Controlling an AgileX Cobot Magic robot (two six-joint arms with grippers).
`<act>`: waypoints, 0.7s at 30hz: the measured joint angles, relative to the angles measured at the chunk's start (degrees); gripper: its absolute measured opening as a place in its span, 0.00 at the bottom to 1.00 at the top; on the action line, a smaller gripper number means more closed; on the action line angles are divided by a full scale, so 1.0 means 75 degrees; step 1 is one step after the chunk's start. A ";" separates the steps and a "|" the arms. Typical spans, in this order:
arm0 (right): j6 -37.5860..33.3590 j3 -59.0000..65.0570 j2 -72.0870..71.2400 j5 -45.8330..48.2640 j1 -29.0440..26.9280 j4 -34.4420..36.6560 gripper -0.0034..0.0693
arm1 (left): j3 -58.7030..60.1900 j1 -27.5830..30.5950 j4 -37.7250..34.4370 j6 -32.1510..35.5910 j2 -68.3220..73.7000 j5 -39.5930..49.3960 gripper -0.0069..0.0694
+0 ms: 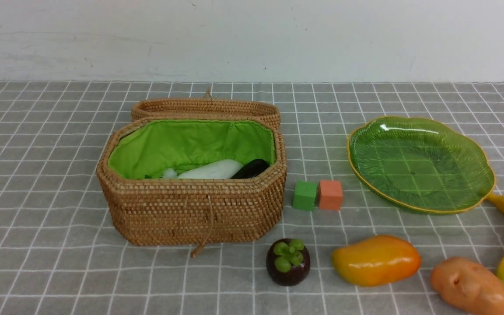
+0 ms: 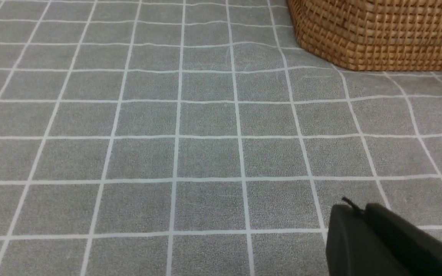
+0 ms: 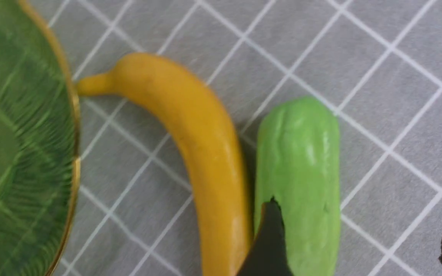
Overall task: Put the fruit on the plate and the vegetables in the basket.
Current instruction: Take a chayote with your right arm and place it on the basket on the left.
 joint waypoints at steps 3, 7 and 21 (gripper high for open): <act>-0.0452 -0.0011 0.0503 -0.0367 -0.0185 0.0387 0.82 | 0.0000 0.0000 0.0000 0.0000 0.0000 0.0000 0.14; -0.0760 -0.0017 0.1152 -0.0717 -0.0185 0.0505 0.82 | 0.0000 0.0000 0.0000 0.0000 0.0000 0.0000 0.14; -0.1111 -0.0116 0.0892 -0.0529 -0.0737 0.0736 0.66 | 0.0000 0.0000 0.0000 0.0000 0.0000 0.0000 0.16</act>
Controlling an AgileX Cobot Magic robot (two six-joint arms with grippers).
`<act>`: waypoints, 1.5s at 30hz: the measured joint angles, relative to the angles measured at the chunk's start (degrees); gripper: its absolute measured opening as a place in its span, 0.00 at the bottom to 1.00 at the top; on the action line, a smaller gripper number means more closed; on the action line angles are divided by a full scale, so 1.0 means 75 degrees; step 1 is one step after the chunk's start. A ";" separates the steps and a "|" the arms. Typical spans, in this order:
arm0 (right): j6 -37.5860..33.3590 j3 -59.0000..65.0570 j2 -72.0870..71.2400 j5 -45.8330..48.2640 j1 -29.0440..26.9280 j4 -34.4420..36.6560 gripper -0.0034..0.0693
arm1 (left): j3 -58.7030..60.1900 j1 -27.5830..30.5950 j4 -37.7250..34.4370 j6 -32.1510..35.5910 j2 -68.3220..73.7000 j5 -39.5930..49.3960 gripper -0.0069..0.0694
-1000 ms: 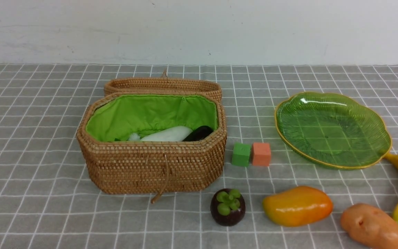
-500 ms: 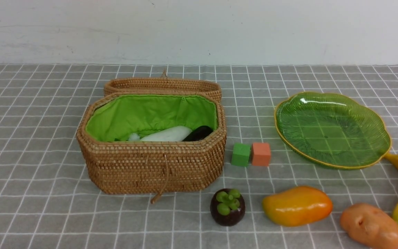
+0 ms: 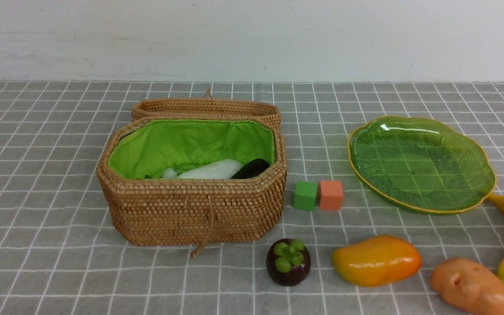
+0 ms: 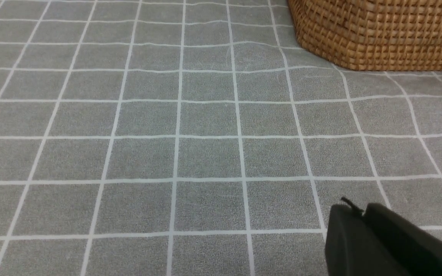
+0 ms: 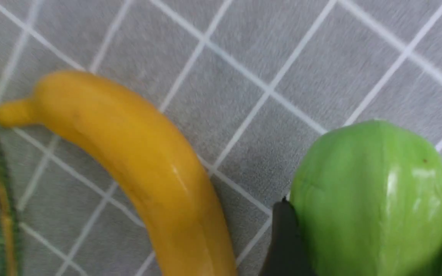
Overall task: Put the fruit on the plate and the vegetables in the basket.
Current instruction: Take a chayote with your right arm and place it on the basket on the left.
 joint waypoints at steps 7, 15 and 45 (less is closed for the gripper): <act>-0.1710 -0.1142 -0.1699 -0.0123 0.0745 0.1930 0.66 | 0.0000 0.0000 0.0000 0.0000 0.0000 0.0000 0.16; -0.7254 -0.2567 -0.1335 -0.1668 0.4919 0.6764 0.66 | 0.0000 0.0000 0.0000 0.0000 0.0000 0.0000 0.16; -0.9256 -0.4884 0.1311 0.0374 0.6198 0.6451 0.96 | 0.0000 0.0000 0.0000 0.0000 0.0000 0.0000 0.20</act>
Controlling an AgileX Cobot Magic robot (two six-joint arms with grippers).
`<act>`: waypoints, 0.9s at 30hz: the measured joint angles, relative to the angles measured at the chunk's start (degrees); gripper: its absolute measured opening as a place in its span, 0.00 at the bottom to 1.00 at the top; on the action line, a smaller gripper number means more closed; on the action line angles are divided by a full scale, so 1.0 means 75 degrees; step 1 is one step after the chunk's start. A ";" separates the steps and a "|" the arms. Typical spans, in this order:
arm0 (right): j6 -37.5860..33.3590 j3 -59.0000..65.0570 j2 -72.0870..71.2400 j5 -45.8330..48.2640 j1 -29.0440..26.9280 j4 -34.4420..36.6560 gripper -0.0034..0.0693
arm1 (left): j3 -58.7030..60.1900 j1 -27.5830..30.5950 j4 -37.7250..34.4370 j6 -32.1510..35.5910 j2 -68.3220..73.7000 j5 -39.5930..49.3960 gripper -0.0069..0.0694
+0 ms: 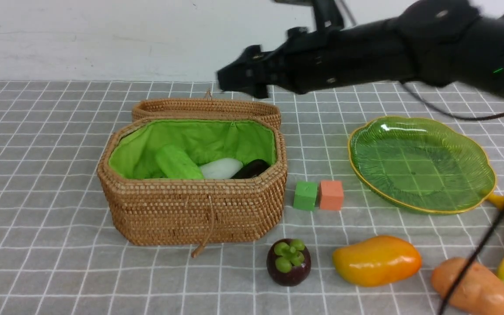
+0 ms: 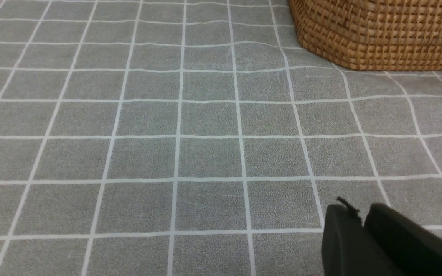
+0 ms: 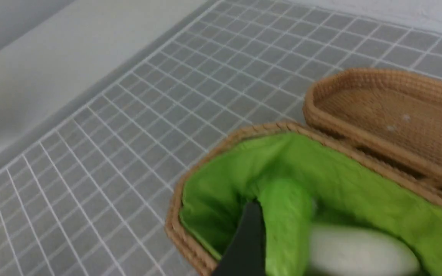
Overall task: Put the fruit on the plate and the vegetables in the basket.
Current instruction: Take a chayote with your right arm and place it on the basket on the left, then use the right arm to grab a potato and put it into the left basket
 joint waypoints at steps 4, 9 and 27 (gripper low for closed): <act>0.2842 0.0156 -0.1041 0.1205 -0.0747 -0.2829 0.95 | 0.0000 0.0000 0.0000 0.0000 0.0000 0.0000 0.20; 0.5739 0.1744 -0.2537 0.1831 -0.1330 -0.6109 0.88 | 0.0000 0.0000 0.0000 0.0000 0.0000 0.0000 0.21; 0.4146 0.5178 -0.1246 0.1248 -0.1320 -0.7286 0.91 | 0.0000 0.0000 0.0000 0.0000 0.0000 0.0000 0.23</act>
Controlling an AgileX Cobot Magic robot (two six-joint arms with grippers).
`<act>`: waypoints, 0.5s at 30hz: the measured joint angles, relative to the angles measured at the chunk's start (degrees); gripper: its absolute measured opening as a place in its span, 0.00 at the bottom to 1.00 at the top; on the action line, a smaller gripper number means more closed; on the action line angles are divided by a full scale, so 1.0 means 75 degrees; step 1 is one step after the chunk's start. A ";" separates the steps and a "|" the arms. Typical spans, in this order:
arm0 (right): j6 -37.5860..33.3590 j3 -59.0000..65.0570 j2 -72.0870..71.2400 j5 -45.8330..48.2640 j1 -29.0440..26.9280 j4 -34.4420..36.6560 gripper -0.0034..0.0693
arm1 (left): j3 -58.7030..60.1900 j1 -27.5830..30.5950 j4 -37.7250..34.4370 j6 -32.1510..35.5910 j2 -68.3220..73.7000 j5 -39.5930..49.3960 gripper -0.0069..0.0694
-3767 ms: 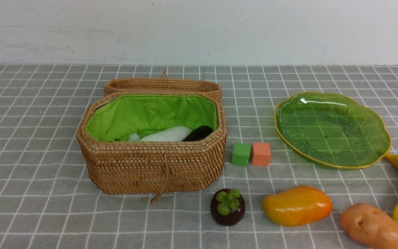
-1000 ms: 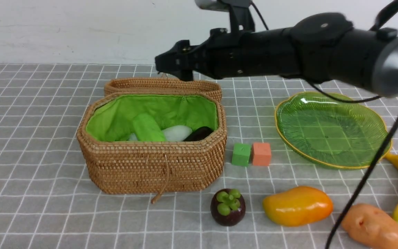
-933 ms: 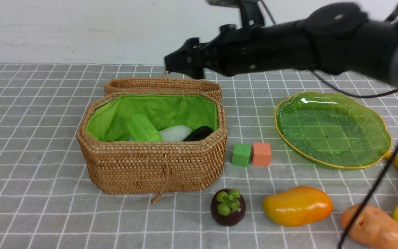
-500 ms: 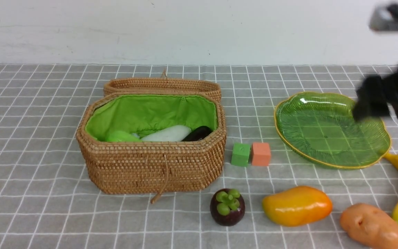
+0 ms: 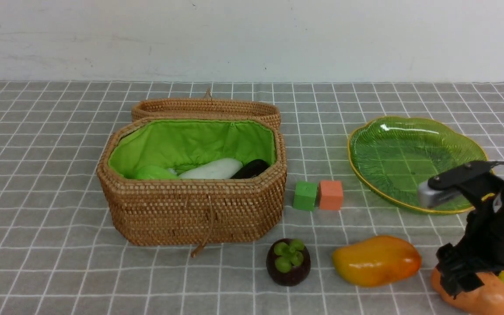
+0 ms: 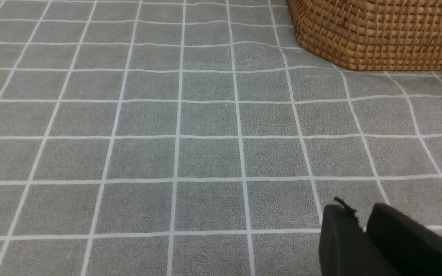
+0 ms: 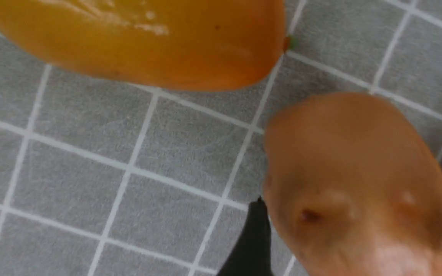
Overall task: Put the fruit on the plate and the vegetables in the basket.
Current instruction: Use the right arm to grab a potato and put it into the left basket
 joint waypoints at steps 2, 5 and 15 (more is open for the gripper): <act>-0.0033 -0.0211 0.0375 0.0181 0.0006 -0.0010 0.89 | 0.0000 0.0000 0.0000 0.0000 0.0000 0.0000 0.23; -0.0033 -0.0568 0.0585 0.0586 0.0006 0.0016 0.89 | 0.0000 0.0000 0.0000 0.0000 0.0000 0.0000 0.23; 0.0658 -0.2923 -0.0149 0.2255 0.0006 0.0200 0.88 | 0.0000 0.0000 0.0000 0.0000 0.0000 0.0000 0.24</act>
